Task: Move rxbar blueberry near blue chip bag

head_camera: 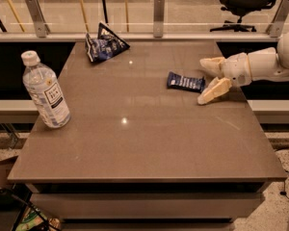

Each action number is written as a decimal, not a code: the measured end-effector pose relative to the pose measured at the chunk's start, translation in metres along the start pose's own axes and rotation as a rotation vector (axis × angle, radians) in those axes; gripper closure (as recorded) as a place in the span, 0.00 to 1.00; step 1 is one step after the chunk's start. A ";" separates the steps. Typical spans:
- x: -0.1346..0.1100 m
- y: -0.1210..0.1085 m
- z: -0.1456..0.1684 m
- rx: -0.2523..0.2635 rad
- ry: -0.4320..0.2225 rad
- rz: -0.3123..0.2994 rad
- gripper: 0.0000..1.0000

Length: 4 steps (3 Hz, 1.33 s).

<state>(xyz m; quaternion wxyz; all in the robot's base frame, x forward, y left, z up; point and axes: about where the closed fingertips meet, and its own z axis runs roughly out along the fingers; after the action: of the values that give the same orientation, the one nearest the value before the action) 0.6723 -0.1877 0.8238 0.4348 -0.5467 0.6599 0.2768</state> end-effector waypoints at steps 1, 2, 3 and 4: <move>0.007 0.009 0.006 -0.027 -0.021 0.025 0.00; 0.007 0.009 0.008 -0.031 -0.021 0.025 0.18; 0.007 0.009 0.008 -0.031 -0.021 0.025 0.41; 0.004 0.009 0.007 -0.031 -0.021 0.025 0.65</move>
Offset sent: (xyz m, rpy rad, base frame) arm -0.0055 0.0030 -0.0079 0.0223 0.0226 0.0118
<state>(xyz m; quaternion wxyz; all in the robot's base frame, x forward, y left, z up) 0.6655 -0.1819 0.8157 0.4298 -0.5421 0.6577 0.2981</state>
